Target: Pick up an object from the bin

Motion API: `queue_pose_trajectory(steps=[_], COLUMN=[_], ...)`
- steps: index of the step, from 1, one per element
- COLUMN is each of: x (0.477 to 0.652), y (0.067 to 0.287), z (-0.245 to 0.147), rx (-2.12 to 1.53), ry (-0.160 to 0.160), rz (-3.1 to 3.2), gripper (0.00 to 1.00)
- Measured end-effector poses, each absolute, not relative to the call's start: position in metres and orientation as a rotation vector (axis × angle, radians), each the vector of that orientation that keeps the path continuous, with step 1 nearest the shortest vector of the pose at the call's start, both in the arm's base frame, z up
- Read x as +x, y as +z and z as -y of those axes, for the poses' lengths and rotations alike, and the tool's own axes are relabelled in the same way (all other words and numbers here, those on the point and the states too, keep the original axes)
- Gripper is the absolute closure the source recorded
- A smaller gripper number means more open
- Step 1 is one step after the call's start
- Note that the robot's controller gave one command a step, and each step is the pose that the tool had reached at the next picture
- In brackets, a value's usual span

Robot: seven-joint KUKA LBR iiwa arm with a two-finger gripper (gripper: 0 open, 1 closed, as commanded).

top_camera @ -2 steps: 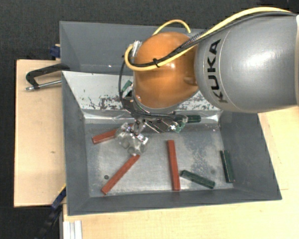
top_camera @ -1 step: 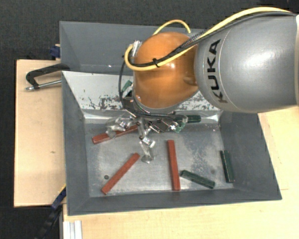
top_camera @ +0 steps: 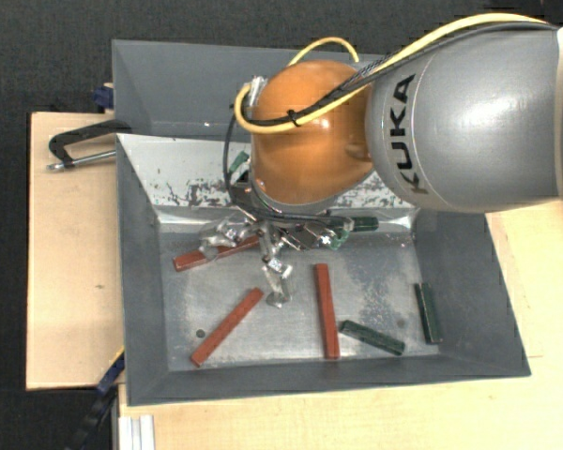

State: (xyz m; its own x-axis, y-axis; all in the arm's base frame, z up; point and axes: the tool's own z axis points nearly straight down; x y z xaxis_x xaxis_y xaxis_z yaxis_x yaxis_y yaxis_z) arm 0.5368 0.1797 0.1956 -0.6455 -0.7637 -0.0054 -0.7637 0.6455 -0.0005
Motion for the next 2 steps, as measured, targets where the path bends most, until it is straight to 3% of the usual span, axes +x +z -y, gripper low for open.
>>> queue_pose_trajectory(steps=[1, 2], x=[0.523, 0.541], y=[0.145, 0.071], z=[-0.176, -0.183], rx=[-1.32, -1.724], ry=[0.001, 0.002], rz=[-2.84, -2.621], gripper=[0.0, 1.0])
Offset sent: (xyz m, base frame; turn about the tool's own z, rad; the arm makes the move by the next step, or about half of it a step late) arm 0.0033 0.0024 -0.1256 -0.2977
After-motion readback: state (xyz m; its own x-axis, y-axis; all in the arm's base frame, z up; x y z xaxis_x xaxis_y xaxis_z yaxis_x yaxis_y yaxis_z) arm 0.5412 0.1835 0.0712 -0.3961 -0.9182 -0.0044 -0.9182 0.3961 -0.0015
